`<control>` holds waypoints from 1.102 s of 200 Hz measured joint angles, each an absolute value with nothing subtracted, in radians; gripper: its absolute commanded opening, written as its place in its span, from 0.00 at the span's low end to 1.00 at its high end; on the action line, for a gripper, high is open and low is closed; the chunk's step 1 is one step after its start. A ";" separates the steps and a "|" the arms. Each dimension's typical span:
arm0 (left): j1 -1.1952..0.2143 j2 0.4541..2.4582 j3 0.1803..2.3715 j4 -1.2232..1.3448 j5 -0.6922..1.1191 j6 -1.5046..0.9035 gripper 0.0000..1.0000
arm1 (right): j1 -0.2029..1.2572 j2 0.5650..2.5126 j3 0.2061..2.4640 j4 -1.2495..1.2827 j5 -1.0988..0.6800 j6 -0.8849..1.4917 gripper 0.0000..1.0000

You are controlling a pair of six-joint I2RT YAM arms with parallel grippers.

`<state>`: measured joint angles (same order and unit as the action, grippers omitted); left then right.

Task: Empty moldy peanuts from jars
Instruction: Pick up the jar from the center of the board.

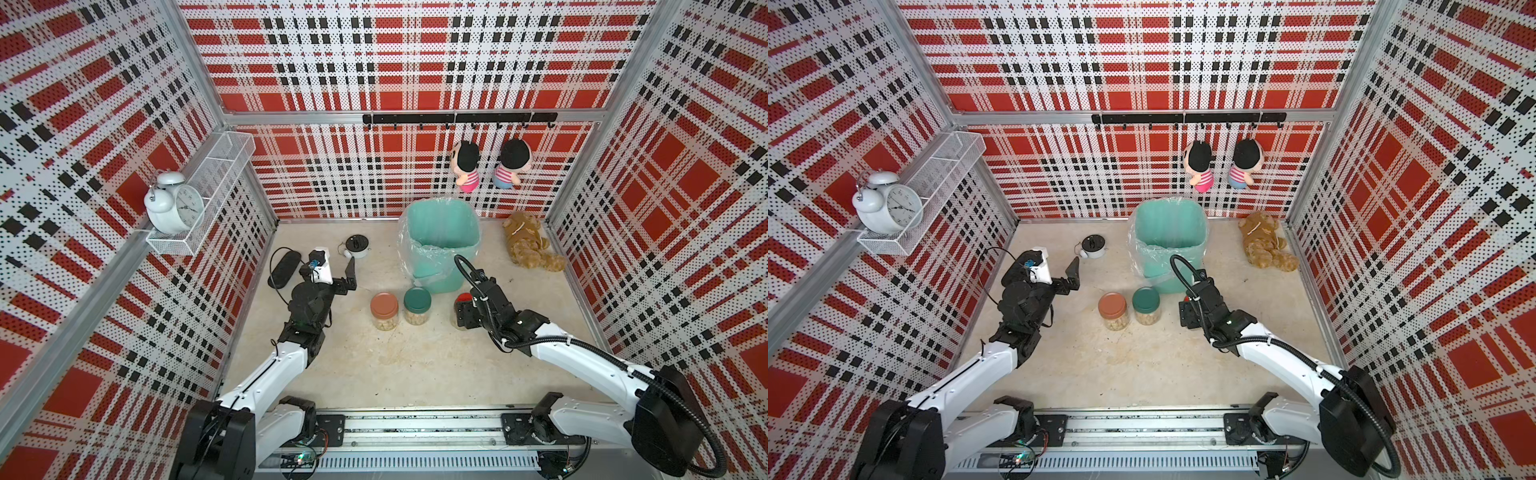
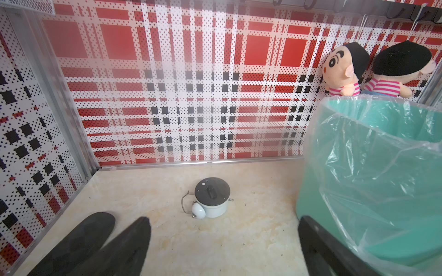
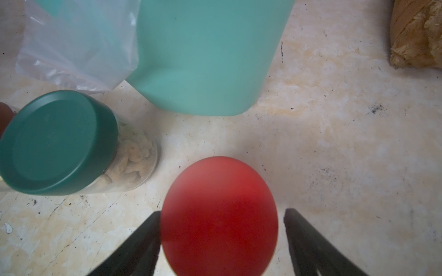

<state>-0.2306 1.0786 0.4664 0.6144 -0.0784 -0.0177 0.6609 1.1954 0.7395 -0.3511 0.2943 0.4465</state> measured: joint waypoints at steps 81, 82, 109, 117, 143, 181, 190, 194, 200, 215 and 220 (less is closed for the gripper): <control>-0.231 1.079 0.466 0.615 -0.078 -0.018 0.98 | 0.661 1.216 0.739 -0.340 0.289 0.457 0.67; -0.231 1.079 0.466 0.615 -0.078 -0.018 0.98 | 0.661 1.216 0.739 -0.340 0.289 0.458 0.67; -0.231 1.081 0.466 0.616 -0.078 -0.018 0.98 | 0.661 1.215 0.739 -0.338 0.284 0.451 0.58; -0.231 1.082 0.466 0.617 -0.078 -0.018 0.98 | 0.661 1.215 0.739 -0.338 0.282 0.450 0.56; -0.231 1.086 0.466 0.618 -0.078 -0.018 0.98 | 0.661 1.211 0.739 -0.338 0.268 0.441 0.47; -0.231 1.087 0.466 0.619 -0.061 -0.018 0.98 | 0.661 1.176 0.727 -0.339 0.237 0.405 0.13; -0.231 1.087 0.466 0.619 -0.050 -0.017 0.98 | 0.661 1.161 0.725 -0.340 0.231 0.388 0.02; -0.231 1.087 0.466 0.619 -0.042 -0.018 0.98 | 0.661 1.152 0.724 -0.339 0.228 0.380 0.00; -0.231 1.087 0.467 0.619 -0.029 -0.018 0.98 | 0.661 1.140 0.723 -0.340 0.224 0.369 0.00; -0.231 1.087 0.467 0.618 0.015 -0.019 0.98 | 0.661 1.102 0.723 -0.340 0.218 0.332 0.00; -0.231 1.087 0.469 0.618 0.030 -0.021 0.98 | 0.661 1.090 0.723 -0.340 0.217 0.323 0.00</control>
